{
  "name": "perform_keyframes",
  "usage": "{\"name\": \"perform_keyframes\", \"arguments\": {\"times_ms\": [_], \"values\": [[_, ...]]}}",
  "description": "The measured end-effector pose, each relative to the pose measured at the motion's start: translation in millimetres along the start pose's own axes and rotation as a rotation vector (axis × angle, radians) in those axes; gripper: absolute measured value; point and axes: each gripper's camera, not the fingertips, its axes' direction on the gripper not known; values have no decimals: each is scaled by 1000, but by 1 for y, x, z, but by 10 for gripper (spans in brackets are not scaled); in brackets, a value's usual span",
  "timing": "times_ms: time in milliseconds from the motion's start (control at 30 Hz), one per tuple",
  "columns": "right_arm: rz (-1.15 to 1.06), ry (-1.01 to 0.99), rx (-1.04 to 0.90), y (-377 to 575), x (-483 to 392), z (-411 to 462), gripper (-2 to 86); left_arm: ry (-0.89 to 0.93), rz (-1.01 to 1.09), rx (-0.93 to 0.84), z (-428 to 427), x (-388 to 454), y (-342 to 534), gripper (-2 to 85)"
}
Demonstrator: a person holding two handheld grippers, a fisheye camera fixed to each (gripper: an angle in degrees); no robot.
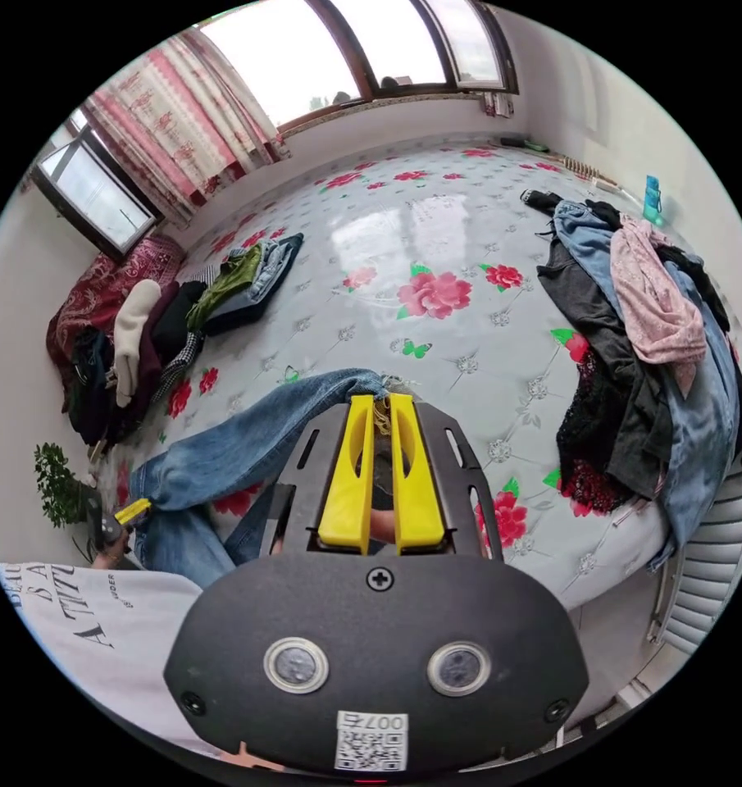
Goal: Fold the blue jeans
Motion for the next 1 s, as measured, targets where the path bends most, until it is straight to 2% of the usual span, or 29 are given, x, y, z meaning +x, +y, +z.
{"name": "perform_keyframes", "arguments": {"times_ms": [200,267,367,433,533,633,700,800,900,1000], "values": [[-169,-89,-85,-74,-24,-43,16,134,-152,190,-72,-108,-32,-7],[-160,-111,-108,-115,-27,-38,21,223,-355,225,-67,-161,-67,-8],[-110,-35,-85,-174,-31,-10,30,179,-632,196,-49,-199,-102,-8],[-93,29,-84,-192,-35,9,33,235,-692,202,-42,-198,-111,-6],[-126,11,-56,-186,-39,29,39,246,-637,237,-37,-159,-107,-1],[-106,-35,-55,-153,-21,55,47,237,-620,159,-16,-112,-78,-2],[-40,-64,-126,-125,6,84,53,229,-642,89,-2,-87,-53,-5],[36,-115,-222,-99,32,109,62,160,-702,6,7,-54,-10,-9],[24,-134,-170,-79,37,104,71,143,-830,-19,4,-44,31,-9],[-29,-148,-205,-62,33,104,82,171,-976,-28,0,-50,65,-7]]}}
